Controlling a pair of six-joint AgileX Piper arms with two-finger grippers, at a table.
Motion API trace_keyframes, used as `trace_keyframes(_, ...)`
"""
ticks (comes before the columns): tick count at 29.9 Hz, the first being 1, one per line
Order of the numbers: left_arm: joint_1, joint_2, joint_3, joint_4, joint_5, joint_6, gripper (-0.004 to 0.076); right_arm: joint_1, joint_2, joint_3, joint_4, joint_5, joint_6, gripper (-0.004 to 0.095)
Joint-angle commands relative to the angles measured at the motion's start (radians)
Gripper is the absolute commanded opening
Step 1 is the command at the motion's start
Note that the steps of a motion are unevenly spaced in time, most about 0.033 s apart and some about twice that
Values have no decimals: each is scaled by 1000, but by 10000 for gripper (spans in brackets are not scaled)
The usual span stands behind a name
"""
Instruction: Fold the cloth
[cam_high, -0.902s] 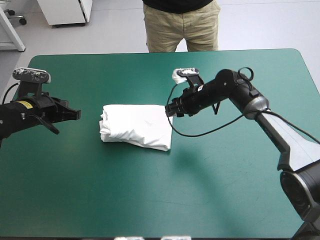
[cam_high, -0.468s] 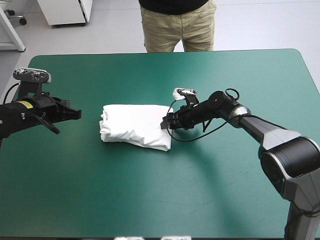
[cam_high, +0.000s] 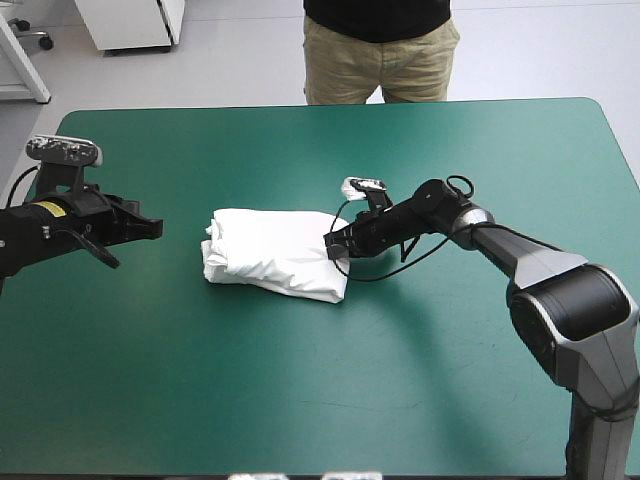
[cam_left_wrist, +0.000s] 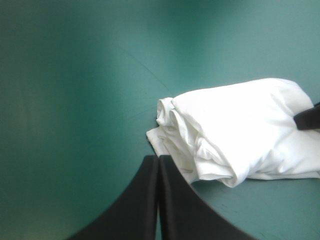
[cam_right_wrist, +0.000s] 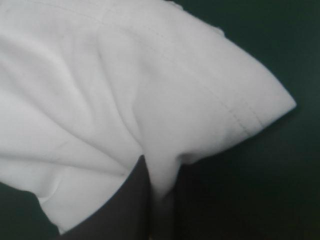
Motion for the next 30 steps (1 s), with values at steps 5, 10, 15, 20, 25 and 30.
trace_keyframes(5, 1, -15, -26, -26, -3, 2, -9, -119, -265, -9, -543, 104, 293, 1)
trace_keyframes(10, 1, -15, -26, -26, 3, 14, -9, -242, -410, 77, -879, 199, 478, 0)
trace_keyframes(15, 1, -15, -26, -26, 1, 30, -9, -408, -530, 200, -1033, 215, 548, 0)
trace_keyframes(20, 1, -15, -26, -26, 7, 53, -9, -600, -623, 271, -1112, 201, 595, 0)
trace_keyframes(25, 1, -15, -26, -36, 5, 55, -9, -690, -659, 327, -1173, 170, 605, 1)
trace_keyframes(30, 1, -15, -26, -37, 14, 55, -9, -691, -661, 374, -1207, 158, 607, 164)
